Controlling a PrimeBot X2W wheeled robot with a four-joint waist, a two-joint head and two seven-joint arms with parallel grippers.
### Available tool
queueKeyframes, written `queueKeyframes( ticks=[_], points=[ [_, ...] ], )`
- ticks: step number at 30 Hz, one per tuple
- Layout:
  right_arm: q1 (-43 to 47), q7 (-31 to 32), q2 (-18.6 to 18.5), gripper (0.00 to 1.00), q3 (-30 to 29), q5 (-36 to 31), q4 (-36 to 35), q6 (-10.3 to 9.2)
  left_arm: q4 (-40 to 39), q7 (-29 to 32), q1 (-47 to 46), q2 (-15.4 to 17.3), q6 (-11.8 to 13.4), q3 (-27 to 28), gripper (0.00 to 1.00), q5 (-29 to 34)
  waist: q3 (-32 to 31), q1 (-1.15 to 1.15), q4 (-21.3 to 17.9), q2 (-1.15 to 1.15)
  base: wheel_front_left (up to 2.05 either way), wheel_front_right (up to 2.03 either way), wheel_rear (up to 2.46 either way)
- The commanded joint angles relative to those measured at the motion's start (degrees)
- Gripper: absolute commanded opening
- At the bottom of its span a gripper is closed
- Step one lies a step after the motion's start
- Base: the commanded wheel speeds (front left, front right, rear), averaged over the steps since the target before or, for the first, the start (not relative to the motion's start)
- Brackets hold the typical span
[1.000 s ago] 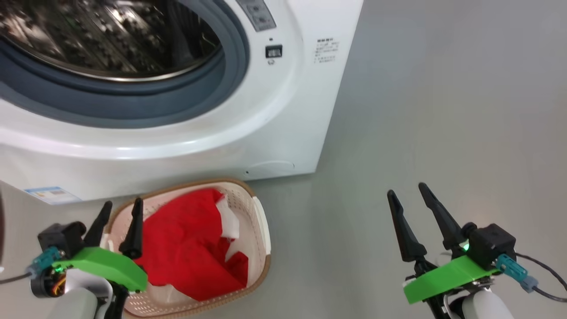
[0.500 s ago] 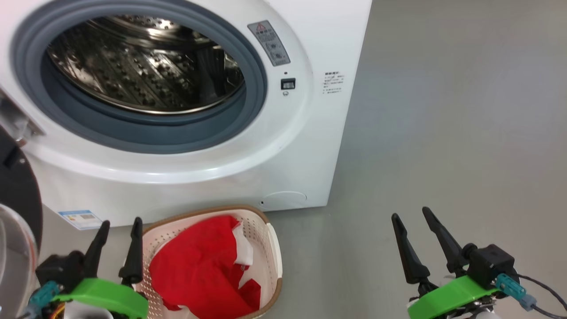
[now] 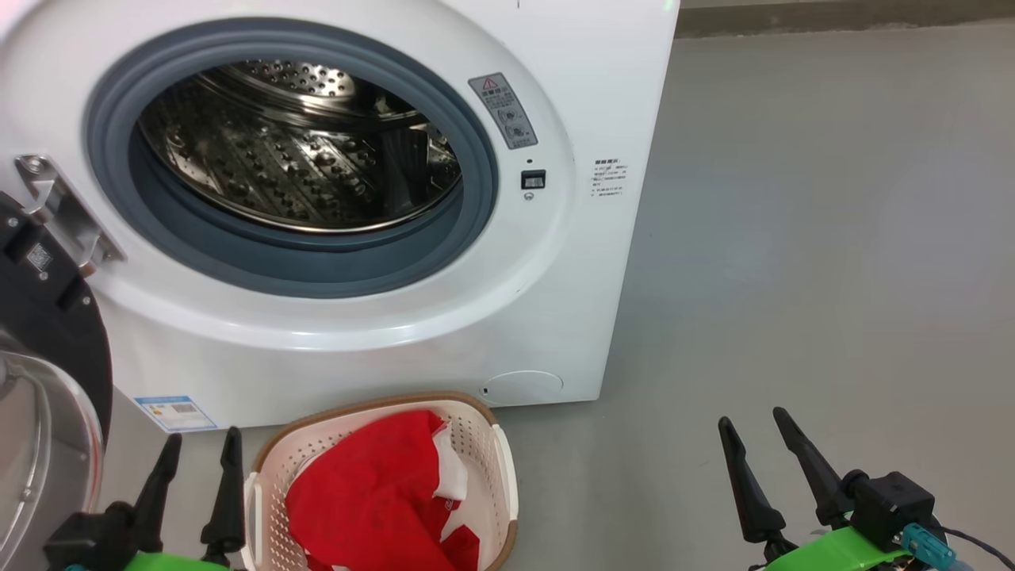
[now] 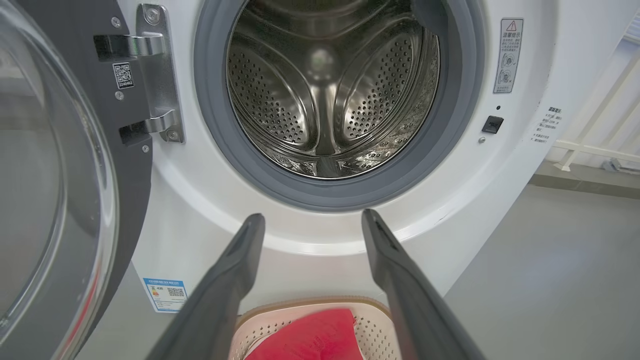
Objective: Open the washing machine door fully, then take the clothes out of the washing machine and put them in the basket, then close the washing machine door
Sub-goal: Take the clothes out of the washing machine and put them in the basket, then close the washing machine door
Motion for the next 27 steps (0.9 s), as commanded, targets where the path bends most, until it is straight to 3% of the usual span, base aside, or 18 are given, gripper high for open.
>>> queueKeyframes(
  ticks=[1, 10, 27],
  points=[
    [-0.48, -0.27, -0.24, 1.00, 1.39, -0.39, -1.54, 0.09, -1.71, -0.47, -0.63, 1.24, -0.17, 2.29, 1.00, 0.56, -0.16, 0.00, 0.10, 0.00, 0.00, 0.00, 0.00],
    [1.02, -0.27, -0.38, 1.00, 0.86, -0.13, -1.99, 0.09, -6.66, -0.47, 3.61, 1.15, -0.17, 4.37, 1.00, 1.52, -0.51, 0.00, 0.25, 0.00, 0.00, 0.00, 0.00],
    [1.45, -0.27, -0.05, 1.00, -0.18, -0.58, -2.86, 0.09, -8.79, -0.47, 4.04, 0.96, -0.17, 4.72, 1.00, 1.49, 0.78, 0.00, 0.67, 0.00, 0.00, 0.00, 0.00]
  ],
)
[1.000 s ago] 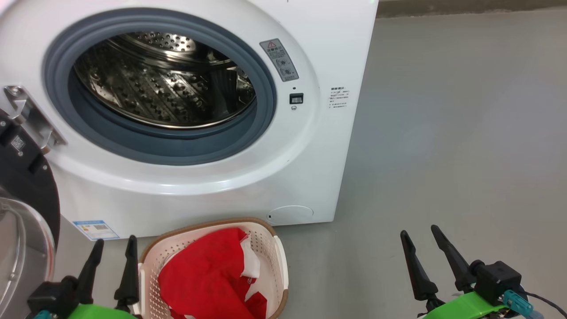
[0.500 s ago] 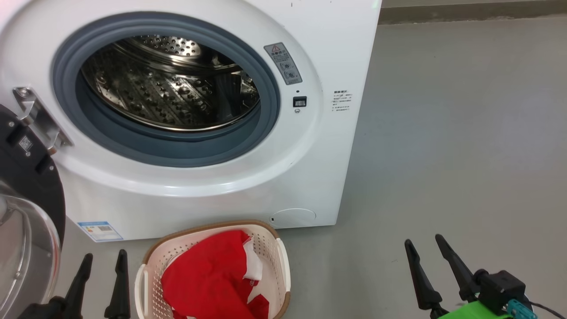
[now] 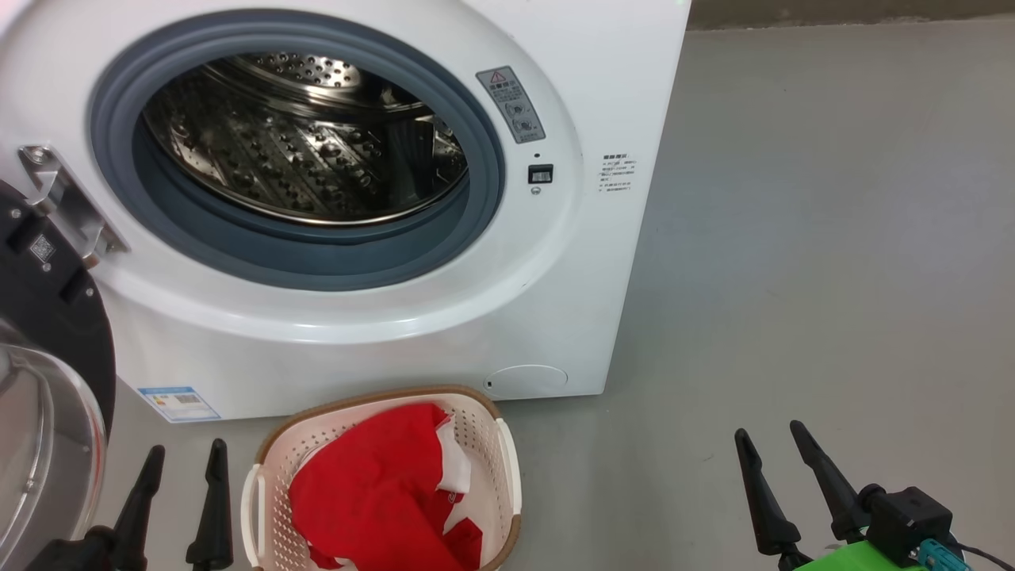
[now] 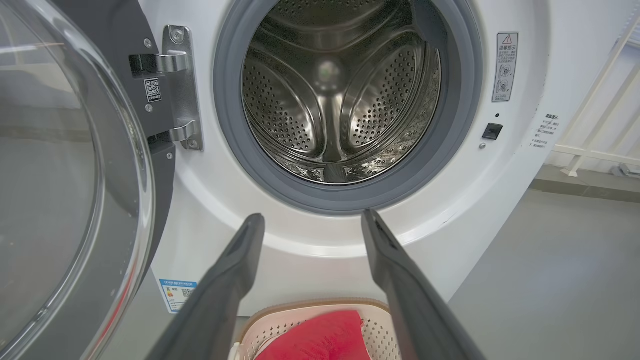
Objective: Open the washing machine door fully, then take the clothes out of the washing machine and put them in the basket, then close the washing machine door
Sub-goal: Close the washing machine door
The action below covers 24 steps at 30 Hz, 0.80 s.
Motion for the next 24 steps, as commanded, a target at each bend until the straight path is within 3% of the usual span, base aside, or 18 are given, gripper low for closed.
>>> queueKeyframes(
  ticks=[1, 15, 24],
  points=[
    [-1.04, -0.27, 0.00, 1.00, 1.44, -0.60, -1.59, 0.09, -1.61, -0.47, -1.30, 1.14, -0.17, 2.06, 1.00, 0.44, 0.24, 0.00, 0.08, 0.00, 0.00, 0.00, 0.00],
    [-1.03, -0.27, 0.23, 1.00, 1.48, -0.62, -1.43, 0.09, -1.62, -0.47, -1.19, 1.29, -0.17, 2.23, 1.00, 0.69, 0.12, 0.00, 0.21, 0.00, -0.10, 0.10, 0.00],
    [-0.77, -0.27, 0.28, 1.00, 1.28, -0.65, -1.47, 0.09, -1.41, -0.47, -0.99, 1.02, -0.17, 2.18, 1.00, 1.14, -0.23, 0.00, 0.66, 0.00, -1.15, 1.15, 0.00]
  ],
)
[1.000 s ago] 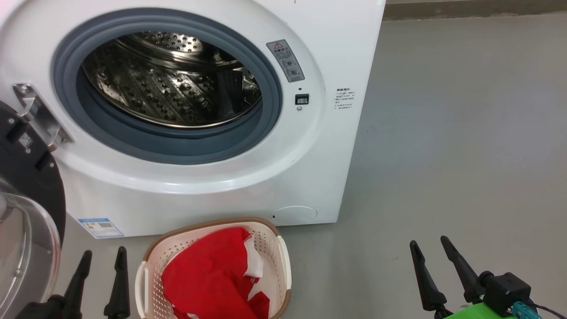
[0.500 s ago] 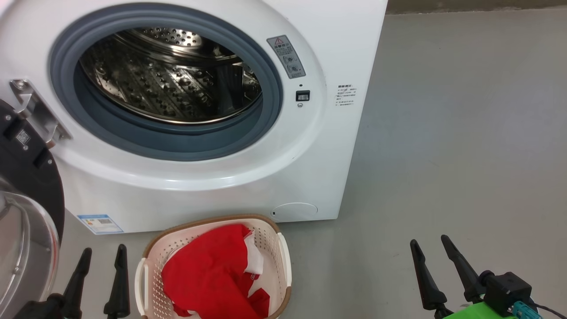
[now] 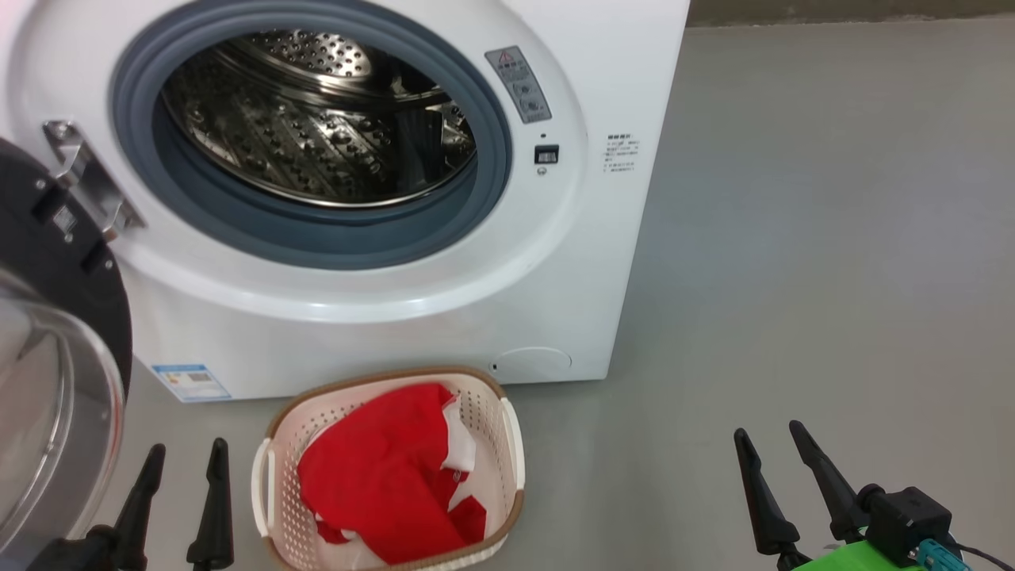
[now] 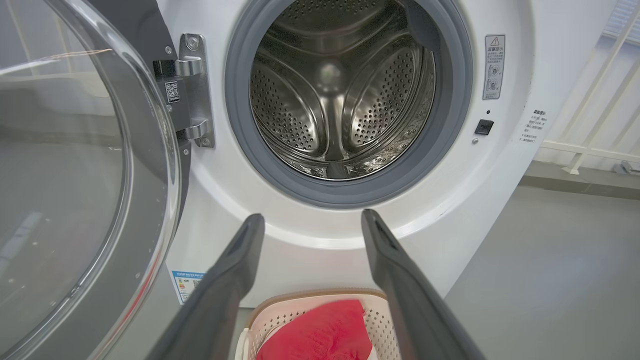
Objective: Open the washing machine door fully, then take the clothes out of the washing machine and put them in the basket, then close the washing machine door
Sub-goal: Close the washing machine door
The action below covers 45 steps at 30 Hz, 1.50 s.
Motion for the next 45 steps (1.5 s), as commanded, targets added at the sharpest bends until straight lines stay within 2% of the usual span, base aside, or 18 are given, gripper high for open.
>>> queueKeyframes(
  ticks=[1, 12, 29, 35, 45],
  points=[
    [-0.75, -0.27, -0.02, 1.00, 1.38, -0.66, -1.46, 0.09, -1.21, -0.46, -0.92, 0.96, -0.17, 2.23, 1.00, 0.40, -0.02, 0.00, 0.08, 0.00, -1.65, 1.65, 0.00],
    [-0.78, -0.27, 0.01, 1.00, 1.32, -0.71, -1.34, 0.09, -1.79, -0.46, -0.71, 1.50, -0.17, 0.69, 1.00, -1.46, 0.02, 0.00, 0.56, 0.00, -1.23, 1.23, 0.00],
    [-1.25, -0.27, 0.03, 1.00, 1.63, -1.00, -1.15, 0.09, -1.46, -0.46, -0.98, 0.76, -0.17, 1.38, 1.00, -1.50, 0.19, 0.00, 2.31, 0.00, -0.06, 0.06, 0.00],
    [-1.71, -0.27, -0.47, 1.00, 3.15, -1.00, -0.53, 0.09, -1.22, -0.46, -0.33, -0.44, -0.17, 1.95, 1.00, -1.51, -0.29, 0.00, 5.34, 0.00, 0.00, 0.00, 0.00],
    [-3.87, -0.27, -1.69, 1.00, 6.27, -0.27, 1.17, 0.09, -0.07, -0.46, 0.79, -2.19, -0.17, 3.01, 1.00, -1.63, -1.13, 0.00, 12.98, 0.00, 0.00, 0.00, 0.00]
  ],
)
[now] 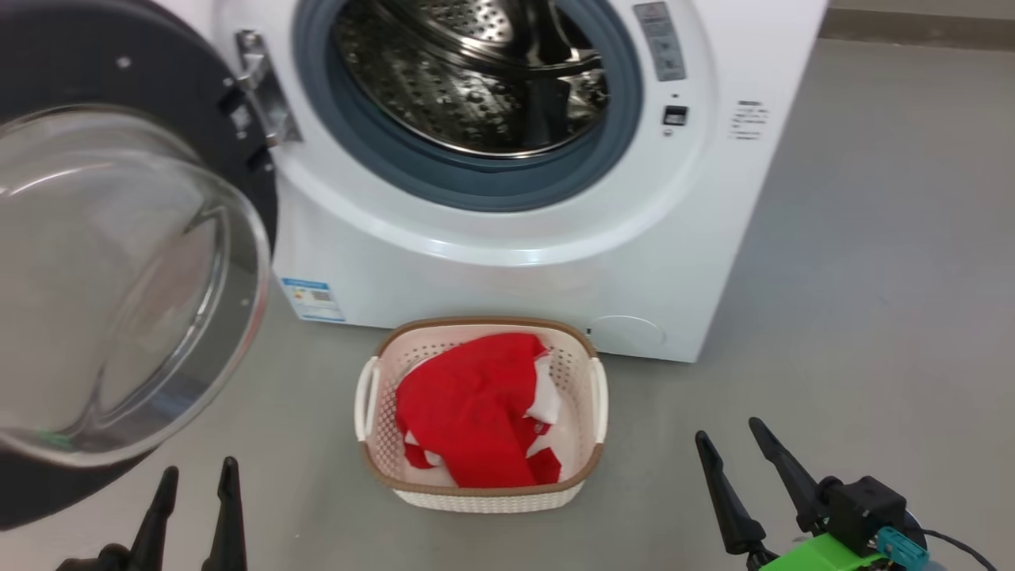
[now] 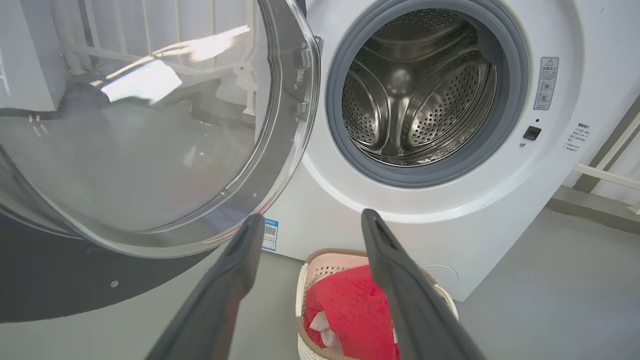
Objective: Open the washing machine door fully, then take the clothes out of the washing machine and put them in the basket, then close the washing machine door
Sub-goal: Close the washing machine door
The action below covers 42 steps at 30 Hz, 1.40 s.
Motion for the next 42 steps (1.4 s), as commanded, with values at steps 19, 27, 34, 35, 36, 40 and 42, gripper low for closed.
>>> queueKeyframes(
  ticks=[19, 27, 34, 35, 36, 40, 42],
  points=[
    [-2.58, -0.28, -1.14, 1.00, 7.15, 2.71, 1.17, 0.09, -0.75, -0.47, 3.11, -1.70, -0.17, 2.37, 1.00, -0.49, -3.37, 0.00, 16.40, 0.00, 0.00, 0.00, 0.00],
    [-4.17, -0.28, -0.98, 1.00, 9.24, 3.19, 2.01, 0.09, -2.28, -0.47, 4.58, -2.66, -0.17, 4.54, 1.00, -0.72, -3.16, 0.00, 17.75, 0.00, 0.00, 0.00, 0.00],
    [-5.64, -0.28, -1.07, 1.00, 10.79, 3.64, 2.78, 0.09, -3.04, -0.47, 5.33, -3.08, -0.17, 5.93, 1.00, -0.86, -2.84, 0.00, 18.06, 0.00, 0.00, 0.00, 0.00],
    [-5.82, -0.28, -1.09, 1.00, 10.99, 3.69, 2.87, 0.09, -3.16, -0.47, 5.37, -3.12, -0.17, 6.12, 1.00, -0.90, -2.74, 0.00, 18.10, 0.00, 0.00, 0.00, 0.00],
    [-5.99, -0.28, -1.11, 1.00, 11.12, 3.73, 2.97, 0.09, -3.26, -0.47, 5.36, -3.15, -0.17, 6.26, 1.00, -0.96, -2.64, 0.00, 18.15, 0.00, 0.00, 0.00, 0.00],
    [-6.52, -0.28, -1.14, 1.00, 11.43, 3.85, 3.26, 0.09, -3.50, -0.47, 5.18, -3.23, -0.17, 6.54, 1.00, -1.34, -2.29, 0.00, 18.29, 0.00, 0.00, 0.00, 0.00],
    [-6.66, -0.28, -1.16, 1.00, 11.54, 3.92, 3.38, 0.09, -3.54, -0.47, 4.93, -3.24, -0.17, 6.48, 1.00, -2.23, -2.22, 0.00, 18.30, 0.00, 0.00, 0.00, 0.00]
  ],
)
